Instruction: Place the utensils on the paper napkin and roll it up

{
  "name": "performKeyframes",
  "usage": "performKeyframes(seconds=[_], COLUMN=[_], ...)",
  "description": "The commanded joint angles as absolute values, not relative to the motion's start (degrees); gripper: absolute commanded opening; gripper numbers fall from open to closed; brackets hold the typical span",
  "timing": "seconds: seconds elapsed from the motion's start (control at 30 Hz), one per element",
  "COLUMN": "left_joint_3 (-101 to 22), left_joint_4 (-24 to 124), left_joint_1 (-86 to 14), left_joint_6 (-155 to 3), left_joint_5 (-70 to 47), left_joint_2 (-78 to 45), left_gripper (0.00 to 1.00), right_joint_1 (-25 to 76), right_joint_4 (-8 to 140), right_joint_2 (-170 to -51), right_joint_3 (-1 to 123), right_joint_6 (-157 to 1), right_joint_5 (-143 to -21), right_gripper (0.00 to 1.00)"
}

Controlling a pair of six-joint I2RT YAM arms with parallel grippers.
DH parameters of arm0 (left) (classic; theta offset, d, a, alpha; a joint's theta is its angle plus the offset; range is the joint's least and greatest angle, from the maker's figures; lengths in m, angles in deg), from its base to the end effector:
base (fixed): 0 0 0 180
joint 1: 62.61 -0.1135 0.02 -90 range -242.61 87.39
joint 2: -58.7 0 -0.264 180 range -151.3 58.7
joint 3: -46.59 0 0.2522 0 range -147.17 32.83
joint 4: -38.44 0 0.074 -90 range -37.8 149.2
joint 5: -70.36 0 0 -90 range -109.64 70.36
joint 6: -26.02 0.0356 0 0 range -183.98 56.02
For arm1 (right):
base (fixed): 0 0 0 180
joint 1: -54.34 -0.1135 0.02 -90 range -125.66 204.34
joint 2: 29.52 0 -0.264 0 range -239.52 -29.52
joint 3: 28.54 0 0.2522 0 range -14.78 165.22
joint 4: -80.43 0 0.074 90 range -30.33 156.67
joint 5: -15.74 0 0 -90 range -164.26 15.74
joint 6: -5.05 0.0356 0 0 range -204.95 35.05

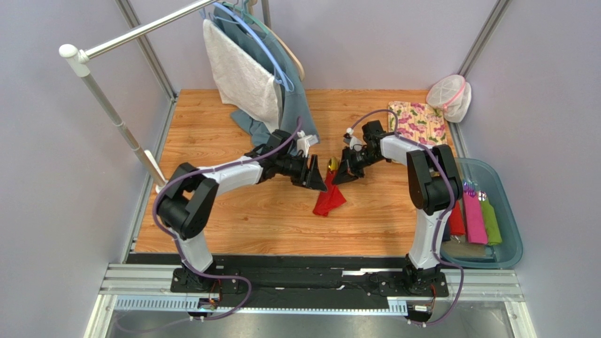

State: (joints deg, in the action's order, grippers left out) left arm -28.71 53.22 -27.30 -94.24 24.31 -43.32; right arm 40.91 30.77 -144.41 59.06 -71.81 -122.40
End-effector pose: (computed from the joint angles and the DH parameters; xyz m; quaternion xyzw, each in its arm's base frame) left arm 0.2916 -0.2368 0.1923 0.1908 0.8379 -0.4931 0.1355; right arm 0.3608 0.1134 0.1421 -0.0486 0.9070 0.4182 0.0079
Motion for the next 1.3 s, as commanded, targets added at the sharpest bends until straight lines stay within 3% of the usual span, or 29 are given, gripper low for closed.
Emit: performKeyframes(seconds=[0.0,0.13,0.17,0.2,0.6,0.7,0.73,0.97,1.1,1.27], left_joint_3=[-28.9,-29.8,-29.7,-29.9,-31.0,-29.9,-29.5,-28.1,-28.7,-26.6], left_joint_4=[58.3,62.5,62.7,62.9,64.7,62.5,61.4,58.4,63.9,68.5], left_joint_1=[-29.3,-31.1,-31.2,-31.9,-33.3,-33.2,-33.2,-33.3,-33.3,-35.5], left_joint_6=[-88.2,-85.2,-84.9,-84.8,-84.7,-84.4,-83.8,-78.8,-76.7,-74.5], left_joint_5=[19.4,17.2,16.6,16.2,9.6,6.2,6.1,4.3,4.6,13.8], left_joint_2=[-37.7,-35.1,-34.7,-34.5,-26.9,-23.6,-22.6,-13.7,-10.2,-2.8], left_gripper=[0.62,0.65,0.77,0.79,0.88,0.92,0.99,0.99,0.99,0.99], right_joint_1=[41.6,41.7,41.8,41.8,41.8,41.6,41.5,39.9,38.7,36.9], right_joint_4=[33.3,33.2,33.2,33.1,26.3,23.3,22.5,14.8,11.4,6.3], right_joint_2=[-140.2,-139.2,-138.7,-138.5,-132.6,-131.1,-130.7,-126.9,-124.9,-122.9], right_joint_3=[58.7,58.5,58.5,58.6,63.7,66.1,66.7,72.5,75.6,80.0], right_joint_6=[-73.8,-74.4,-74.4,-74.6,-81.1,-83.4,-84.0,-90.0,-93.8,-99.3], right_joint_5=[-125.8,-126.2,-126.6,-126.7,-130.9,-132.1,-132.5,-134.1,-134.6,-135.3], right_gripper=[0.0,0.0,0.0,0.0,0.0,0.0,0.0,0.0,0.0,0.0])
